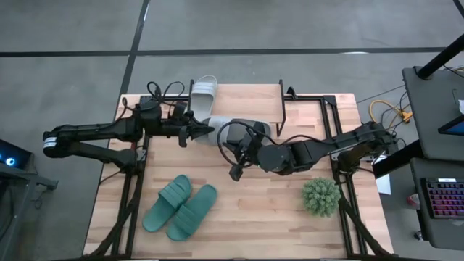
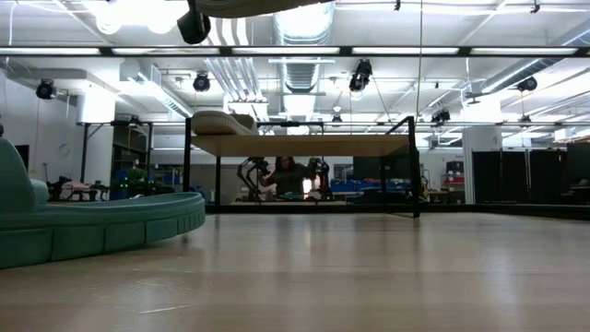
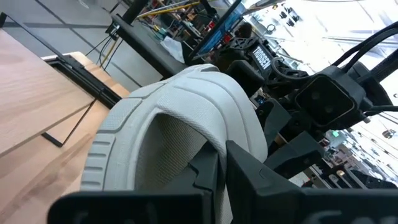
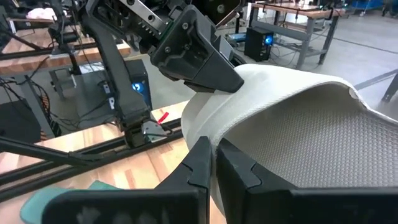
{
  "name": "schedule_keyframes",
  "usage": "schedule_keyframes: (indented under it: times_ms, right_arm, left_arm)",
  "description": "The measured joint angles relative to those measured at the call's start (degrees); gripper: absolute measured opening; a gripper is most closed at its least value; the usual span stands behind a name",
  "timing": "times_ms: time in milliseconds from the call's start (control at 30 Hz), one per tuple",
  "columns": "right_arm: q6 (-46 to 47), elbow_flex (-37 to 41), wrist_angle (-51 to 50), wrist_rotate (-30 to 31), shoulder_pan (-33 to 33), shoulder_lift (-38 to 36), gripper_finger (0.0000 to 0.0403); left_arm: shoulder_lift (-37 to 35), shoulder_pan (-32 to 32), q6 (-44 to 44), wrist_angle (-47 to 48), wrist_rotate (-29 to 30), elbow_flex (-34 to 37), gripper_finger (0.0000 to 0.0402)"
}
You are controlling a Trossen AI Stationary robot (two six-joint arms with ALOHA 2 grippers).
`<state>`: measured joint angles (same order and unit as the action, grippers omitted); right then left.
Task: Pick and place slides into the shelf
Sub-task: Put the gray slide on the shelf
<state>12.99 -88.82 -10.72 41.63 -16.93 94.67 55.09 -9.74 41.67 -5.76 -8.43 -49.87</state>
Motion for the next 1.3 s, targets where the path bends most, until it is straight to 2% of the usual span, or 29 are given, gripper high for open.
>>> schedule_keyframes:
  times_ms: [267,467,767,1100,1300]
  right_arm:
    - [3.3,0.0,-3.0,0.5,0.0,-0.8,0.0016]
    - [3.1,-0.2,-3.2,2.1,-0.2,-1.7,0.0068]
    - [3.7,-0.1,-9.2,2.6,0.0,-3.5,0.0144]
    - [4.8,-0.1,-13.5,3.9,0.0,-9.2,0.0183]
    - [6.8,-0.1,-16.8,8.6,-0.1,-13.5,0.0195]
  left_arm:
    - [0.0,0.0,0.0,-0.1,0.0,0.1,0.0]
    - [0.0,0.0,-0.2,1.3,0.7,0.7,0.0]
    - [0.0,0.0,-0.2,0.9,-0.1,0.7,0.0]
    - [-1.4,0.0,-0.7,4.1,-2.1,0.7,0.0]
    - [-2.7,0.0,-2.1,3.8,-4.5,0.6,0.0]
